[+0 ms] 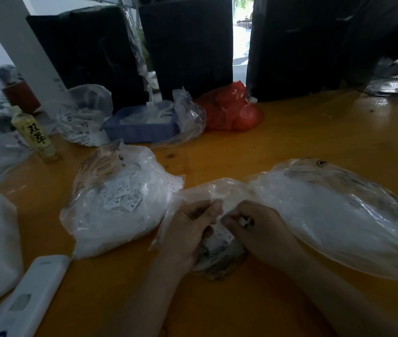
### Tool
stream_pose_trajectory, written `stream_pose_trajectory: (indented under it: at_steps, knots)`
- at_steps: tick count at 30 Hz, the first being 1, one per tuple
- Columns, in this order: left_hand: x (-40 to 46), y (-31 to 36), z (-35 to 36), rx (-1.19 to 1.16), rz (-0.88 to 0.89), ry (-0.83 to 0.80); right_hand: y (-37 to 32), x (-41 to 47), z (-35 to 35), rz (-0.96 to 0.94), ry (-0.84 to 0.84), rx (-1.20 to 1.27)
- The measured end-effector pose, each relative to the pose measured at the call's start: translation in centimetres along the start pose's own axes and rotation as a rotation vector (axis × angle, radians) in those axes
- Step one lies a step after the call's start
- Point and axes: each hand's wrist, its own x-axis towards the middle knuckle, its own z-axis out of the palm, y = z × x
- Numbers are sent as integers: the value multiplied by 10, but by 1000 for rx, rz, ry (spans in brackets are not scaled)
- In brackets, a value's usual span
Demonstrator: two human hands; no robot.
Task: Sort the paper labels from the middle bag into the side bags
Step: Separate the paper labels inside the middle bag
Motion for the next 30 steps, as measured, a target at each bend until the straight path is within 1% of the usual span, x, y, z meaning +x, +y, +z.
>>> stream_pose_trajectory:
  at_steps: [2, 4, 6, 9, 14, 19, 24, 30]
  knots:
    - [1, 1, -1, -16, -5, 9, 0, -1, -3, 10, 93, 62]
    - [2, 1, -3, -35, -15, 8, 2, 0, -8, 50, 138, 134]
    - [1, 0, -5, -7, -16, -21, 2, 0, -12, 74, 161, 157]
    - [-2, 1, -6, 53, -14, -76, 4, 0, -13, 65, 132, 132]
    - [-6, 5, -9, 216, 37, -144, 4, 0, -11, -40, 40, 7]
    - [-4, 5, -9, 186, 26, -91, 5, 3, -12, -69, 36, -28]
    - [-1, 2, -11, 73, -1, -90, 7, 3, -14, -54, 72, -10]
    - [-2, 3, -10, 147, -2, -148, 8, 2, -13, -58, 46, 0]
